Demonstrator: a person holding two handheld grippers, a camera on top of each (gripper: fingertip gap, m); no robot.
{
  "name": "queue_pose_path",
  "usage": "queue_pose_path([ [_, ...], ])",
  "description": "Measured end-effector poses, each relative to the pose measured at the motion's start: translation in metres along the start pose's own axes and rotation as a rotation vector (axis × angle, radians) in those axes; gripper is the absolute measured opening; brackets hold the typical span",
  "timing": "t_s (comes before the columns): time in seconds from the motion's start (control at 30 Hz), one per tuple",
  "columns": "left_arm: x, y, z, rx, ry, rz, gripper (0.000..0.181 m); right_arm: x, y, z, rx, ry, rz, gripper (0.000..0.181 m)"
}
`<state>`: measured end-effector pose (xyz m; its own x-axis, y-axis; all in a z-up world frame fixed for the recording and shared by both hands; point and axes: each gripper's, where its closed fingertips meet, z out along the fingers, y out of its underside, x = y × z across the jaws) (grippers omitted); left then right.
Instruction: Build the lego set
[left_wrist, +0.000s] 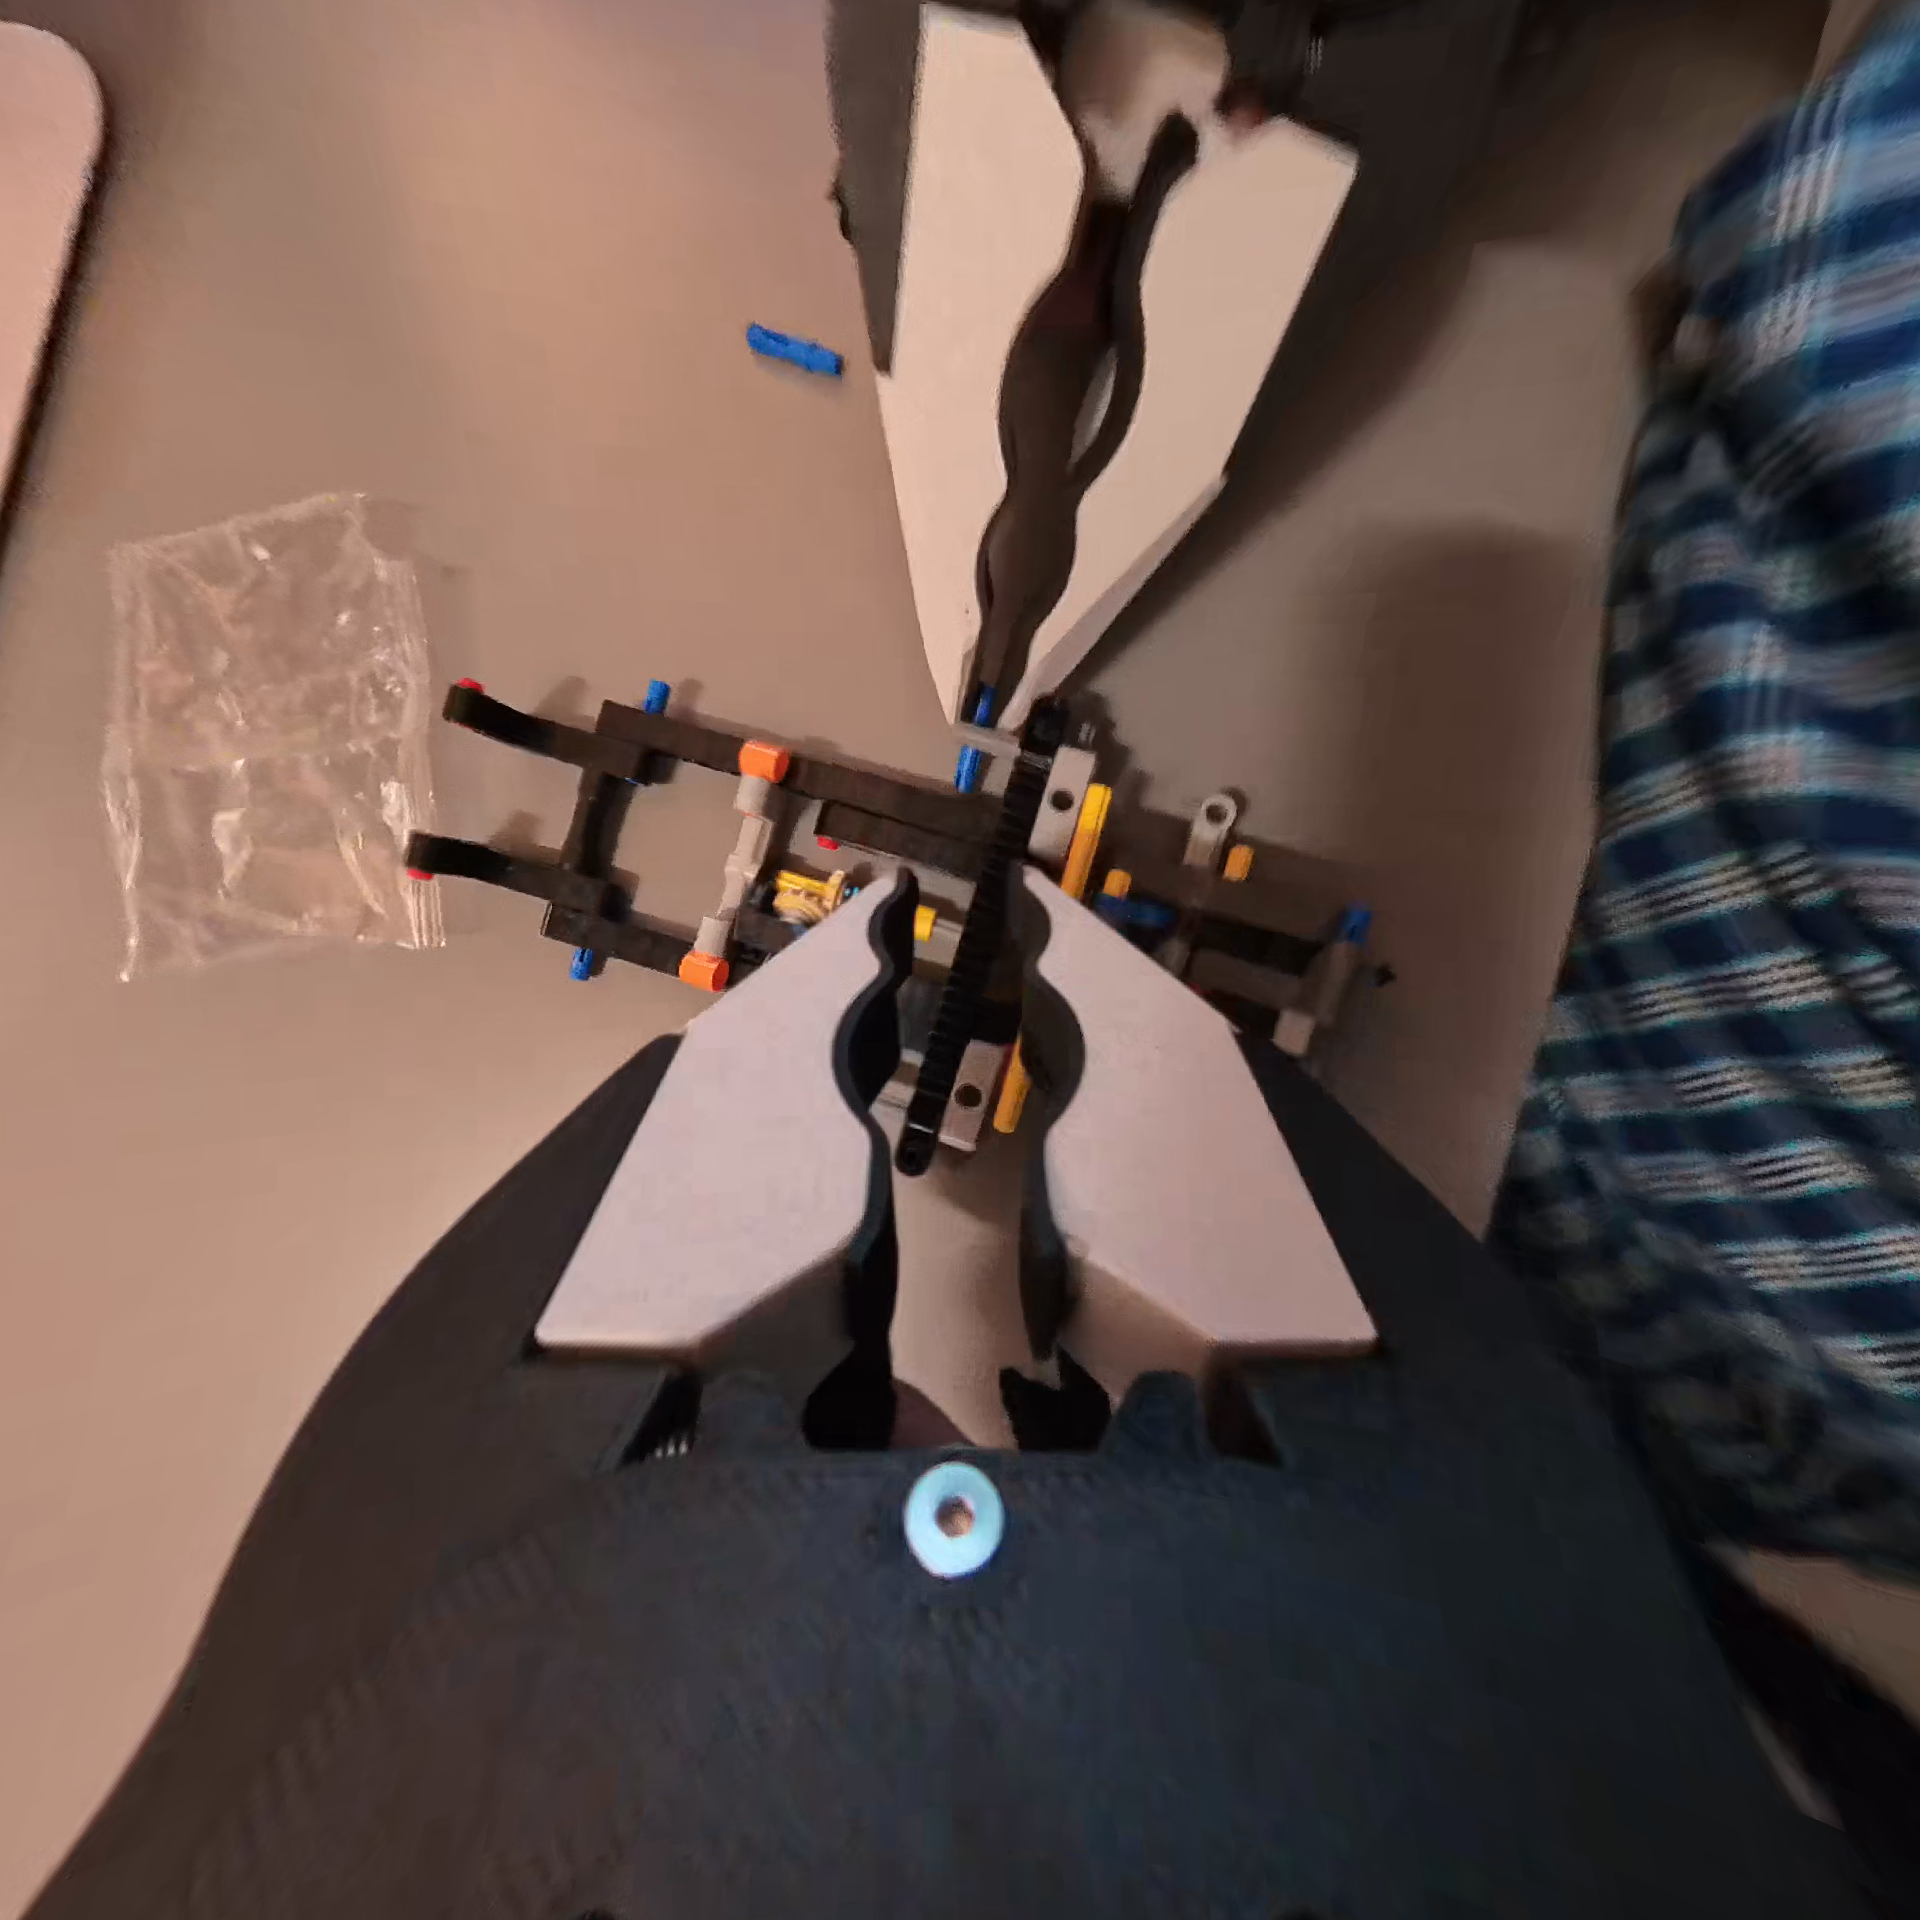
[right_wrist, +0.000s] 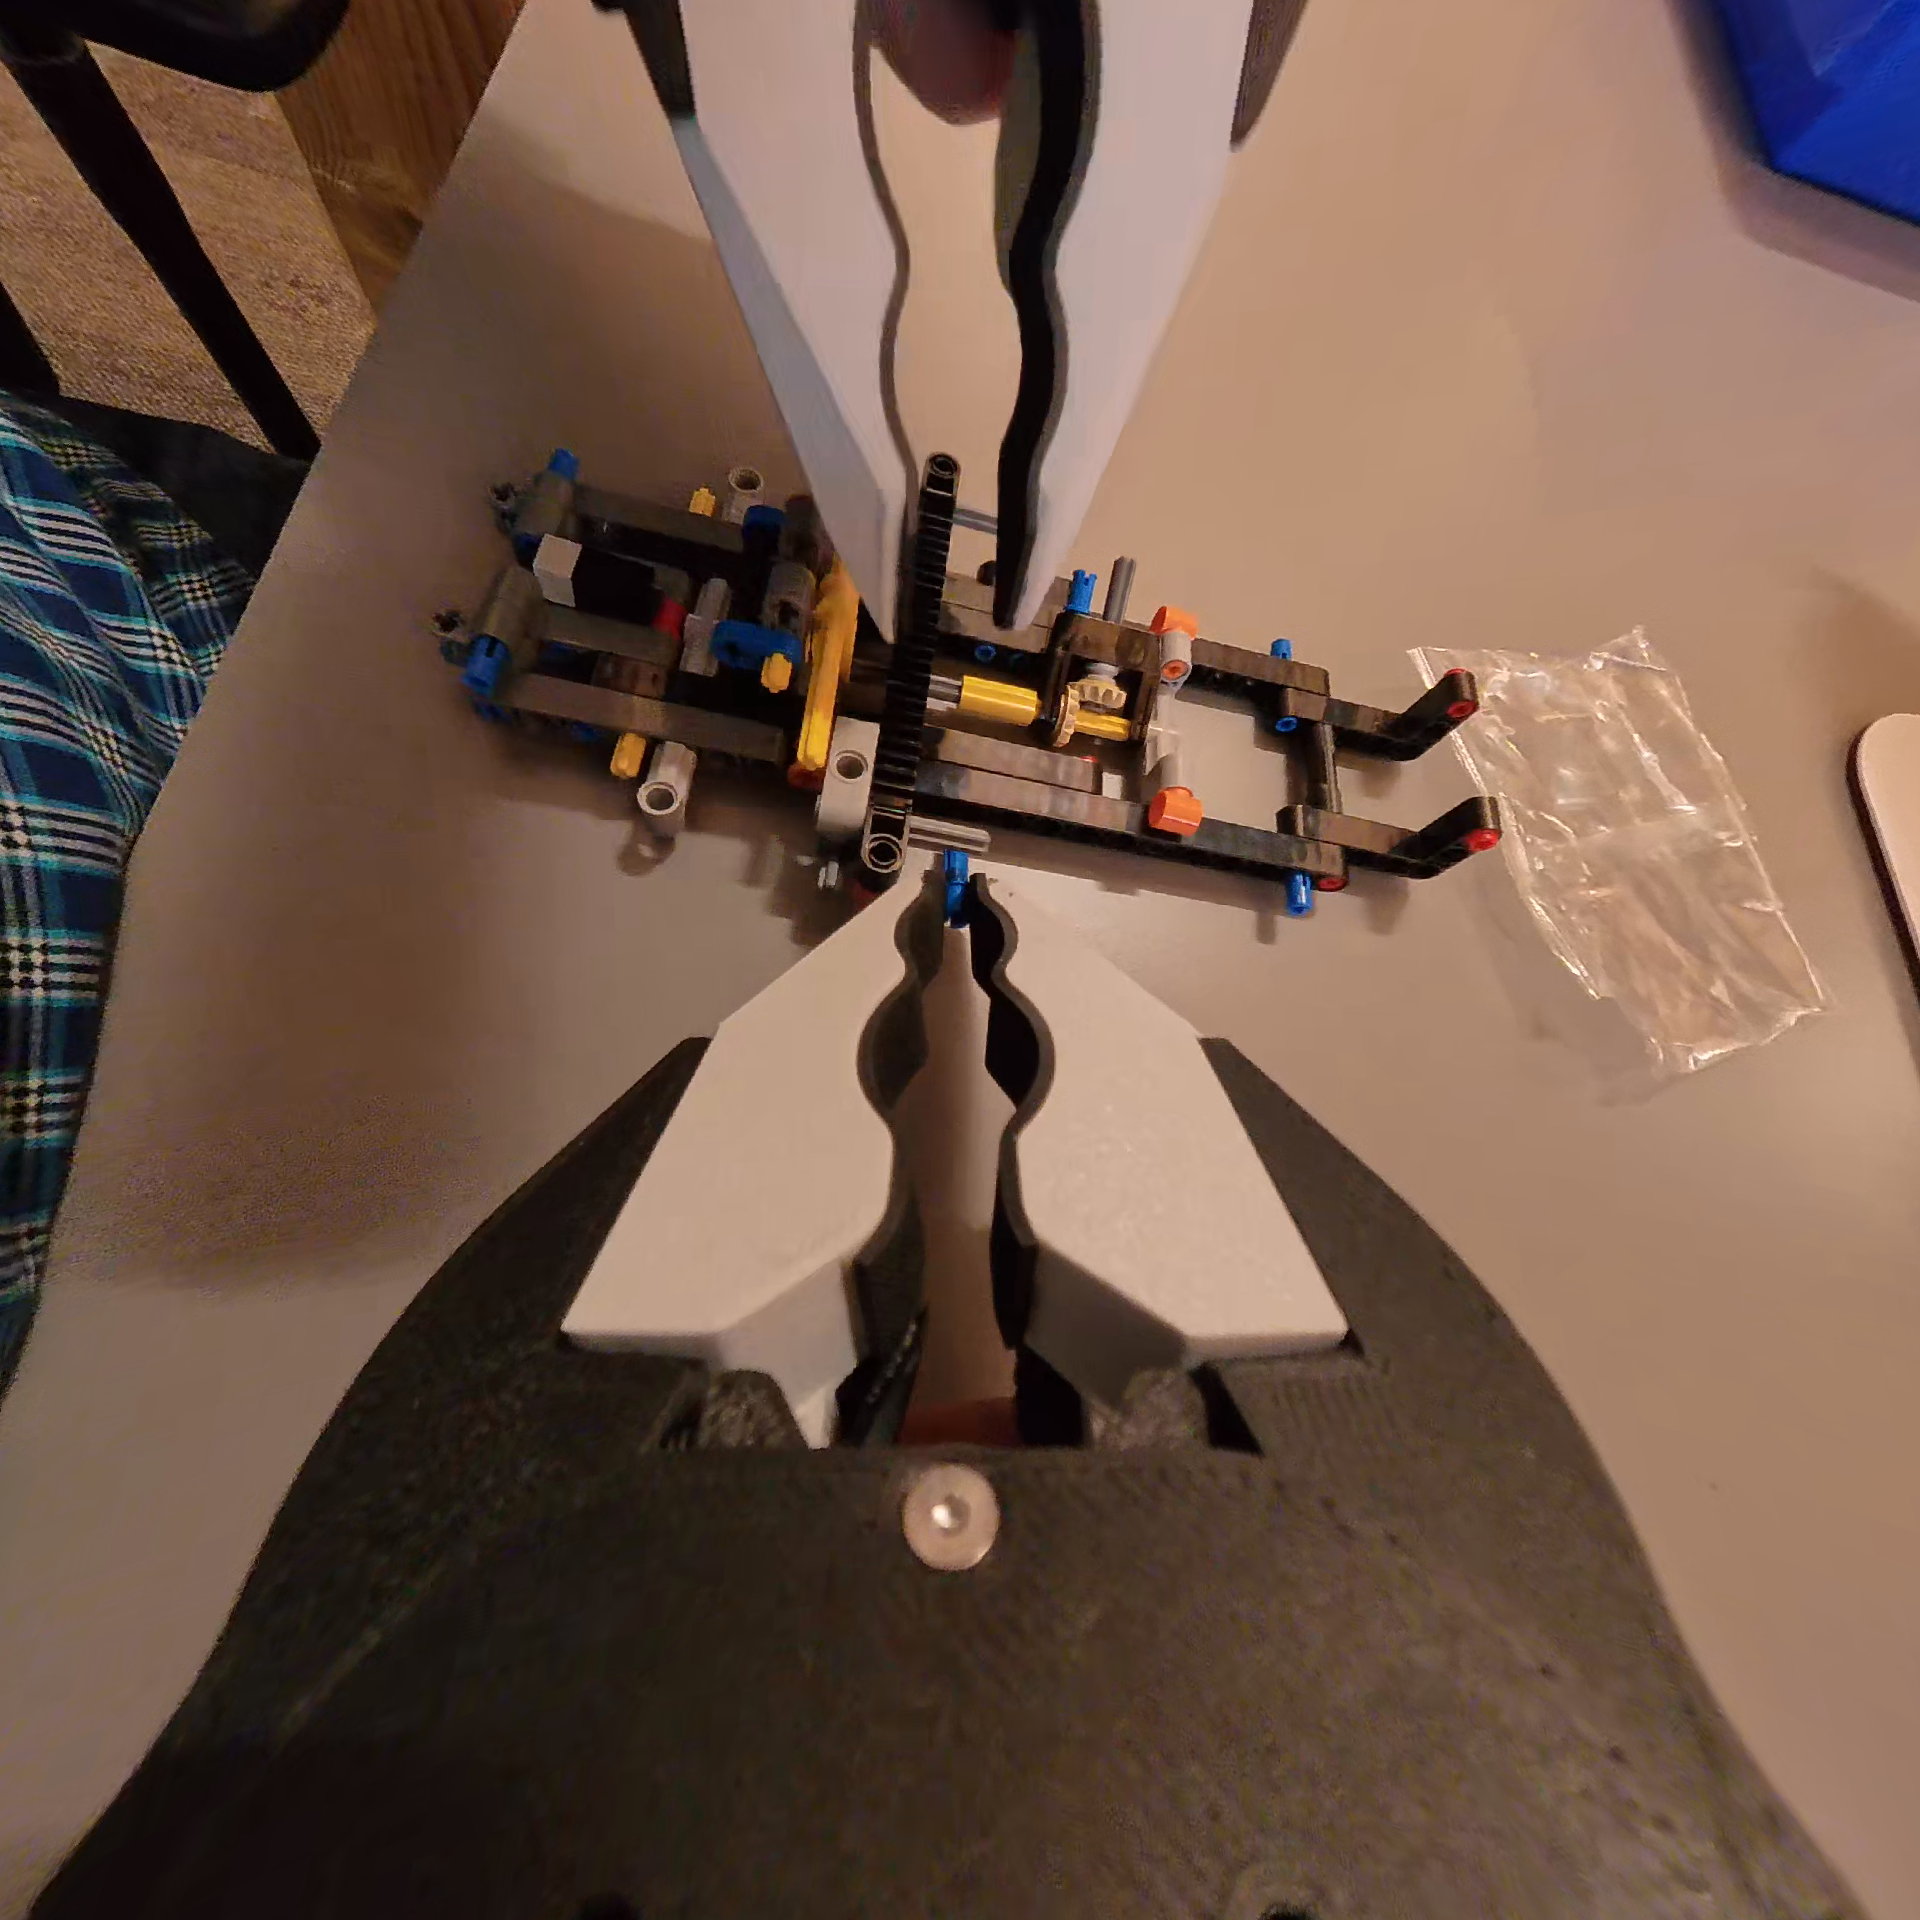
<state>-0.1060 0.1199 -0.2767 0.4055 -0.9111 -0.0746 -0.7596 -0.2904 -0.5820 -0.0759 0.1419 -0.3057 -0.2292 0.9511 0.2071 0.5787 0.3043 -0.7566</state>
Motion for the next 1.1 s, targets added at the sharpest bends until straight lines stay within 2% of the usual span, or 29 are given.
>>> queue_pose_path([
  [0.03,-0.001,0.006,0.004,-0.047,0.002,0.044,0.014,0.0,0.0,0.0,0.0,0.001,-0.002,0.002],
  [0.27,0.007,0.011,0.012,-0.126,0.118,0.115,0.005,0.0,0.0,0.0,0.001,0.0,-0.004,0.002],
  [0.5,0.015,0.012,0.013,-0.17,0.217,0.13,0.016,-0.001,0.001,0.0,-0.002,-0.011,-0.004,0.002],
  [0.6,0.016,0.013,0.015,-0.176,0.256,0.129,0.014,-0.002,0.001,0.0,-0.004,-0.01,-0.009,0.002],
  [0.7,0.02,0.013,0.015,-0.185,0.278,0.142,0.007,-0.002,0.002,0.0,-0.005,-0.009,-0.012,0.002],
  [0.87,0.02,0.015,0.016,-0.215,0.285,0.145,0.006,-0.003,0.002,0.0,-0.005,-0.011,-0.018,0.001],
  [1.1,0.021,0.015,0.019,-0.235,0.305,0.102,0.016,-0.003,0.002,0.0,-0.004,-0.009,-0.021,0.001],
])
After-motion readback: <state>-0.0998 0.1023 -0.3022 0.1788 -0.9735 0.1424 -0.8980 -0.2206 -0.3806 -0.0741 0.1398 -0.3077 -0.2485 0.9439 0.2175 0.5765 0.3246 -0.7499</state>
